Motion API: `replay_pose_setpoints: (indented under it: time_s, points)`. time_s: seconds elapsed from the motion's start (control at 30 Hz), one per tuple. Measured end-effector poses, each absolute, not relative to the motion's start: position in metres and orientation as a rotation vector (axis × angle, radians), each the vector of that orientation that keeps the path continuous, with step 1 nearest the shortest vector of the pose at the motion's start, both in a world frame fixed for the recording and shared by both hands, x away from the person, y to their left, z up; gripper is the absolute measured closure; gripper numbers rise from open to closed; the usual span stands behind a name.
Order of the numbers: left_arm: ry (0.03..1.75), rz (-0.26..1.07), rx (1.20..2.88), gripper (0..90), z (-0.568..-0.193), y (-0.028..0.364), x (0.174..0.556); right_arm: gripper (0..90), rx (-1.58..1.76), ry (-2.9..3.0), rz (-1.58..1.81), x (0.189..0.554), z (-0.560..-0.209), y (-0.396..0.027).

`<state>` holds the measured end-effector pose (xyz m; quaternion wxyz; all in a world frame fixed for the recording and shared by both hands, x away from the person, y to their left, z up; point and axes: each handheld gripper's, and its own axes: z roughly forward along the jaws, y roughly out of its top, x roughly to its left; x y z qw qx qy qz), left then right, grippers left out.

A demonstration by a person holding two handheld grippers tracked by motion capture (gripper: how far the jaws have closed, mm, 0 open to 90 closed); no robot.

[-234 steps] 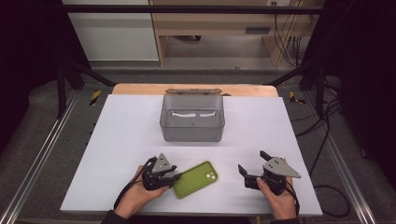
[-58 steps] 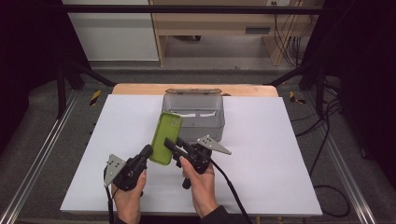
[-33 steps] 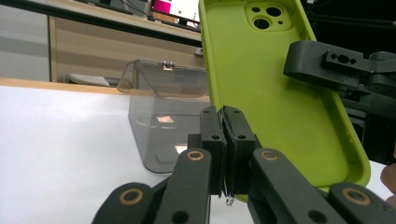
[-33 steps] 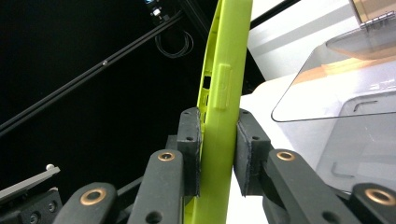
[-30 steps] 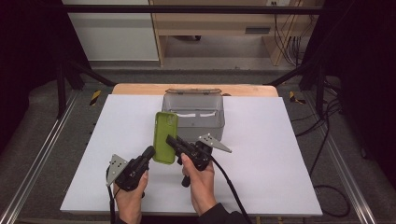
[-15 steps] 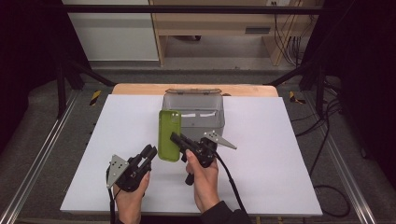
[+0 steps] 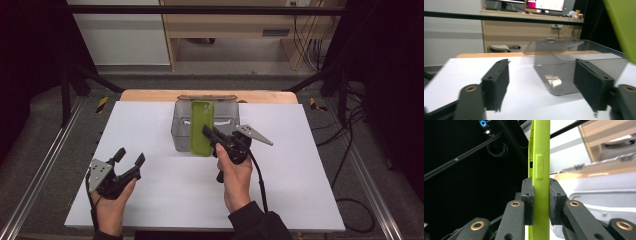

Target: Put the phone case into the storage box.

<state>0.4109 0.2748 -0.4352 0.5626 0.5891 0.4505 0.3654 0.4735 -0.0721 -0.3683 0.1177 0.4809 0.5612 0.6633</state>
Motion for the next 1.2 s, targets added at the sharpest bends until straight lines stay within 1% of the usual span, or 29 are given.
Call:
replay_pose_setpoints:
  time_s: [0.03,0.07,0.13,0.2,0.3,0.43,0.7,0.97,1.2]
  points:
    - [1.068,0.873,1.397,21.8,-0.439,0.283,0.406,77.3,1.401,1.643,1.918,0.475,-0.365,-0.073]
    - [1.068,0.873,1.397,19.2,-0.439,0.283,0.406,77.3,1.401,1.643,1.918,0.475,-0.365,-0.073]
    - [1.041,0.895,1.457,12.5,-0.443,0.288,0.403,77.3,1.395,1.636,1.867,0.479,-0.356,-0.076]
    - [1.038,0.9,1.458,10.3,-0.445,0.289,0.402,77.3,1.387,1.627,1.822,0.481,-0.351,-0.077]
    - [1.072,0.883,1.452,8.6,-0.449,0.294,0.404,77.3,1.386,1.606,1.769,0.484,-0.344,-0.077]
    - [1.081,0.877,1.445,8.6,-0.45,0.295,0.403,77.4,1.356,1.572,1.678,0.489,-0.34,-0.075]
    - [1.084,0.882,1.446,7.9,-0.451,0.295,0.403,77.4,1.37,1.525,1.557,0.503,-0.347,-0.081]
    - [1.078,0.904,1.432,1.5,-0.451,0.297,0.403,77.3,1.385,1.5,1.455,0.513,-0.349,-0.091]
    - [1.059,0.909,1.444,1.5,-0.452,0.294,0.403,77.4,1.393,1.485,1.418,0.515,-0.35,-0.096]
